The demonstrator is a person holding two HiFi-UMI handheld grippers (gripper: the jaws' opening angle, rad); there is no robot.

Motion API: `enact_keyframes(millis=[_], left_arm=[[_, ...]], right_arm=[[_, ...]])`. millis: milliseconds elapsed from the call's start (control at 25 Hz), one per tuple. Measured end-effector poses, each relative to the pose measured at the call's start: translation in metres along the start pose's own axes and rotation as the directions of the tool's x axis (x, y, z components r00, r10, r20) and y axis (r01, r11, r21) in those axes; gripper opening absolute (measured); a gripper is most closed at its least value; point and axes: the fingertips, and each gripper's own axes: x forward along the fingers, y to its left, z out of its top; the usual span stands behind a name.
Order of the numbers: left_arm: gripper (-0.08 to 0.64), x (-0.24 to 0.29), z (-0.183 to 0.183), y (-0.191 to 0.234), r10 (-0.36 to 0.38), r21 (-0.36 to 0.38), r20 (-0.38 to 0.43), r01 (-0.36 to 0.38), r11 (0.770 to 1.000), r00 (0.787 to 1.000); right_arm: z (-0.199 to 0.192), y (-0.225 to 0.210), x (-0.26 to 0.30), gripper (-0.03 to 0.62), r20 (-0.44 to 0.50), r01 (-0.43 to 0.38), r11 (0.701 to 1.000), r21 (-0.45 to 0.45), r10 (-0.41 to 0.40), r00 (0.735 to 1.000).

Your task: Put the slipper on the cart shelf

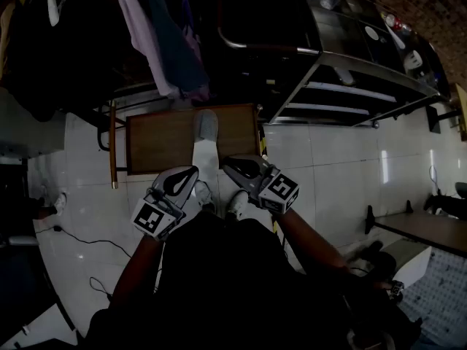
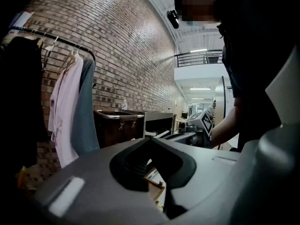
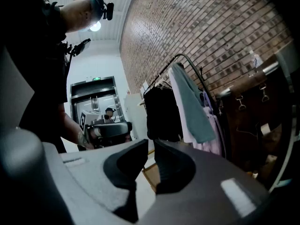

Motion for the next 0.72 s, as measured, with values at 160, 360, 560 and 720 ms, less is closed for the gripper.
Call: enact_keyframes(millis=[160, 360, 560, 720], left_arm=[[0.002, 0.006, -0.012, 0.026, -0.018, -0.005, -0.004, 0.018, 1.000, 1.000], [0.002, 0.013, -0.026, 0.051, -0.058, -0.025, -0.019, 0.058, 0.998, 0.998], [0.002, 0.018, -0.040, 0.074, -0.087, -0.039, -0.033, 0.086, 0.996, 0.996], [0.002, 0.021, -0.050, 0.087, -0.114, -0.060, -0.049, 0.111, 0.992, 0.992]], right_arm=[[-0.036, -0.030, 0.024, 0.054, -0.053, 0.026, 0.999, 0.027, -0.025, 0.998], [-0.083, -0.062, 0.051, 0.077, -0.174, 0.103, 0.985, 0.142, -0.078, 0.982], [-0.155, -0.101, 0.070, 0.106, -0.330, 0.213, 0.940, 0.265, -0.119, 0.936], [-0.211, -0.118, 0.080, 0.150, -0.432, 0.275, 0.891, 0.363, -0.100, 0.896]])
